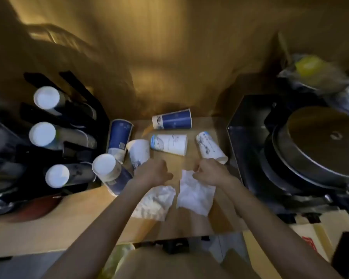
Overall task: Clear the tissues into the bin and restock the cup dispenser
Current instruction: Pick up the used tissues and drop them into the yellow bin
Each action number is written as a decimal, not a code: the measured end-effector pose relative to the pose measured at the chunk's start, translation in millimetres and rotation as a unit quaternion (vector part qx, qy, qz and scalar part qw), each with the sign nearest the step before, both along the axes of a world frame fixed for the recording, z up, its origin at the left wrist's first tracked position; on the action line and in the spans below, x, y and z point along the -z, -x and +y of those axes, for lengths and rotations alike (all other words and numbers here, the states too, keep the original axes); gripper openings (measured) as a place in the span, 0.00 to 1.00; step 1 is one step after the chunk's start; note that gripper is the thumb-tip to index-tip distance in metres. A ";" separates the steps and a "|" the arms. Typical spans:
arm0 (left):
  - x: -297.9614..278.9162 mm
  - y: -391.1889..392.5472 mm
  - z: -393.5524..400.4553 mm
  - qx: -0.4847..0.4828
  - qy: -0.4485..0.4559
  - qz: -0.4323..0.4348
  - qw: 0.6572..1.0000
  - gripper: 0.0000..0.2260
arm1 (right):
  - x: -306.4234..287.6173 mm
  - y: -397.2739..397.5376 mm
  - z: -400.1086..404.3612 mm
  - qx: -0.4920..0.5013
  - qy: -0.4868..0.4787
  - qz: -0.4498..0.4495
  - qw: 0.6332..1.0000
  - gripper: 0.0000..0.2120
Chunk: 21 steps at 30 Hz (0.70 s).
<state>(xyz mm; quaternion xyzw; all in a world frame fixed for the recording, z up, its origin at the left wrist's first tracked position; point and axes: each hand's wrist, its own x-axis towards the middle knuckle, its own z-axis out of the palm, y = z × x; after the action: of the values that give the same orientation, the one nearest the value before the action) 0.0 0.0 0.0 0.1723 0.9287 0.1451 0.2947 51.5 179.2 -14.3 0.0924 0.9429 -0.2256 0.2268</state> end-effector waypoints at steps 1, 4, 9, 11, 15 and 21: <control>6.8 -7.8 -1.5 0.000 0.022 -0.008 1.000 0.17 | 7.9 -5.5 -0.6 0.004 -0.004 -0.016 1.000 0.12; 41.4 -32.3 -9.4 -0.042 0.026 -0.001 0.999 0.19 | 37.0 -23.5 -4.6 0.000 -0.013 -0.040 0.999 0.14; 89.5 -72.8 -21.0 -0.076 0.064 0.021 0.995 0.26 | 82.9 -47.4 -14.3 -0.026 -0.084 0.012 0.996 0.21; 103.4 -85.3 -24.7 -0.077 0.081 0.006 0.994 0.27 | 95.4 -53.9 -16.0 -0.048 -0.100 0.010 0.994 0.28; 121.7 -102.7 -29.1 -0.079 0.112 -0.009 0.991 0.23 | 111.7 -65.3 -14.5 -0.118 -0.145 -0.025 0.982 0.29; 126.2 -121.5 -32.6 -0.145 0.090 0.047 0.984 0.22 | 121.8 -76.5 -15.1 -0.134 -0.153 0.029 0.979 0.21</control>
<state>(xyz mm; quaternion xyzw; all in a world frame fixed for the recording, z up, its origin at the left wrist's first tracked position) 121.5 -32.6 -126.2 0.0149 0.9658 0.0939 0.2411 128.0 164.1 -136.0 -0.0074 0.9764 -0.0491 0.2103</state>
